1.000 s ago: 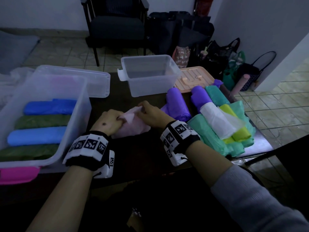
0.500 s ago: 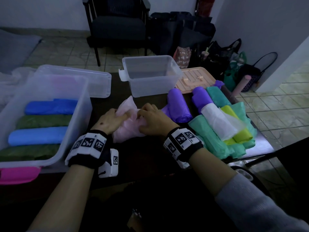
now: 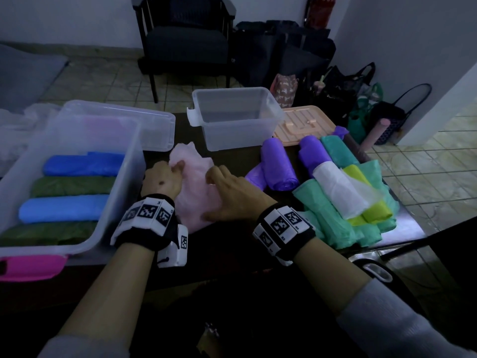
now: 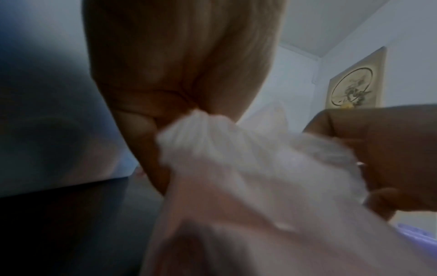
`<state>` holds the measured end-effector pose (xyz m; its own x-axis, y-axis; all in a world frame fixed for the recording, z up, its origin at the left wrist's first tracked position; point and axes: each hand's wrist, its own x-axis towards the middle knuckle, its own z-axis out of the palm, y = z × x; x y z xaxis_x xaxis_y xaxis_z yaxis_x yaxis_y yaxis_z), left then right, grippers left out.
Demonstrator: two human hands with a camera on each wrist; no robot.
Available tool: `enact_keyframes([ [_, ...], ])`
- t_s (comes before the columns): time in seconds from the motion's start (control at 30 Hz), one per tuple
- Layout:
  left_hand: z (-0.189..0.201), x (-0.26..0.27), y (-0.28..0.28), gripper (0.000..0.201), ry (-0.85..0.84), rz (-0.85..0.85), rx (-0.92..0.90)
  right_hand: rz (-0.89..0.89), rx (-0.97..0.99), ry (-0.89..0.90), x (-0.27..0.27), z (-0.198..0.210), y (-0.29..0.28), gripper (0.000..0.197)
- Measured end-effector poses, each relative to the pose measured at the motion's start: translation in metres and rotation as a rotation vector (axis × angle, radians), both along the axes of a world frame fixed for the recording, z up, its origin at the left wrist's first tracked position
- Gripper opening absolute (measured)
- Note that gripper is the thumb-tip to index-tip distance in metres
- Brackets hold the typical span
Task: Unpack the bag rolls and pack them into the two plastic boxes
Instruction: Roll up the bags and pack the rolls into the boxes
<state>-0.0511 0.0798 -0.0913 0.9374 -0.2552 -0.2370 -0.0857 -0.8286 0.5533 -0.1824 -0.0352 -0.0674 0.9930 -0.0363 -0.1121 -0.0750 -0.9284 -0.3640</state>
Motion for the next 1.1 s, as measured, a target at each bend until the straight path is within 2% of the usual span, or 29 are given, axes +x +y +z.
enact_keyframes([
  [0.07, 0.002, -0.002, -0.001, 0.064, 0.05, 0.066, -0.048, 0.024, -0.078, -0.011, -0.001, -0.002, 0.003, 0.073],
  [0.13, 0.006, -0.003, 0.0, 0.058, 0.058, 0.094, -0.066, 0.025, -0.095, -0.002, -0.002, -0.002, 0.004, 0.074],
  [0.2, 0.008, -0.001, 0.001, 0.045, 0.074, 0.072, -0.037, 0.062, -0.161, 0.059, -0.001, -0.002, 0.003, 0.071],
  [0.3, 0.006, 0.0, 0.006, 0.046, 0.169, 0.054, 0.053, 0.115, -0.233, 0.097, 0.0, -0.004, 0.003, 0.072],
  [0.43, 0.004, -0.005, 0.008, 0.037, 0.181, -0.004, 0.037, 0.136, -0.24, 0.114, 0.002, -0.01, 0.005, 0.073],
  [0.57, 0.011, -0.005, 0.012, 0.046, 0.352, -0.049, 0.016, 0.126, -0.155, 0.144, 0.0, -0.017, 0.01, 0.064],
  [0.63, 0.013, -0.005, 0.011, 0.04, 0.372, -0.071, -0.042, 0.102, -0.116, 0.159, 0.0, -0.018, 0.012, 0.061],
  [0.73, 0.012, -0.005, 0.007, 0.037, 0.35, 0.038, -0.285, 0.067, -0.113, 0.148, 0.002, -0.021, 0.013, 0.07],
  [0.83, 0.02, -0.003, 0.0, 0.038, 0.271, 0.168, -0.503, 0.078, -0.128, 0.196, 0.003, -0.019, 0.012, 0.067],
  [0.9, 0.029, -0.003, -0.005, 0.041, 0.22, 0.198, -0.564, 0.106, -0.131, 0.247, 0.004, -0.017, 0.012, 0.068],
  [1.1, 0.044, 0.004, -0.014, 0.031, 0.017, 0.232, -0.589, 0.1, -0.098, 0.314, 0.006, -0.016, 0.014, 0.069],
])
